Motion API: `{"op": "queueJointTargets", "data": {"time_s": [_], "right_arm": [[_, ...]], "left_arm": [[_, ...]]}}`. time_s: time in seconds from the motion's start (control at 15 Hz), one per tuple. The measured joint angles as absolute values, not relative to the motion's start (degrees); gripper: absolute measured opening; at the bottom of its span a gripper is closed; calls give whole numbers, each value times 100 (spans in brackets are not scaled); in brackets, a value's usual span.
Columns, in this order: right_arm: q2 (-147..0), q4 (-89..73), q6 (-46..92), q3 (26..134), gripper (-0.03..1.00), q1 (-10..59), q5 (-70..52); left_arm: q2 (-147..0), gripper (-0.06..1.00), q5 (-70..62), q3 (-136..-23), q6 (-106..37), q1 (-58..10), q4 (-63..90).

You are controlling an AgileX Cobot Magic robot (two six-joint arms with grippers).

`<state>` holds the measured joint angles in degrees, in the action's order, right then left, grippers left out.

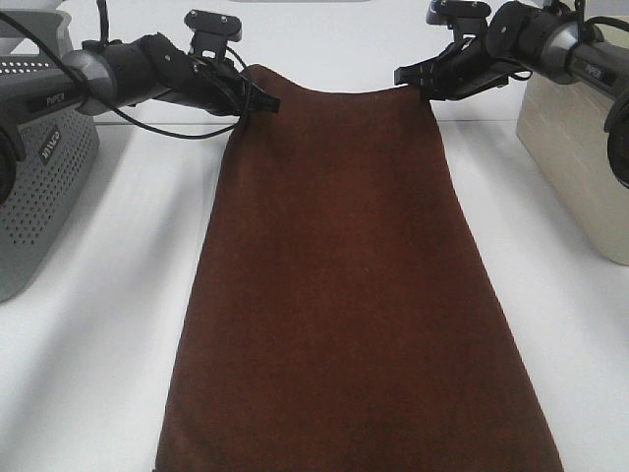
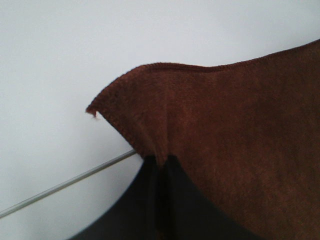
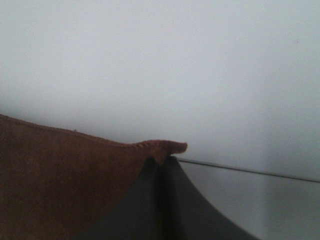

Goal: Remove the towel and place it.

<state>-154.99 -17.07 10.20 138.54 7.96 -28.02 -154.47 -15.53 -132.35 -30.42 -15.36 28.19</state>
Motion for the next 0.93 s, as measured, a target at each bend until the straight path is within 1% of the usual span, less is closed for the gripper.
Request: {"op": "queueJointTargets", "data": {"time_s": [0.2,0.93], "right_arm": [[-15521,-1713,1020,13665,1,796,-2630],[-15831,-1736,1020,13619,1,796,-2320]], "left_arm": [[-15539,0,-1455,-13241,-3060,-1536,2825],[-15733,0,-1341,-13241,-3060,-1536,2842]]}}
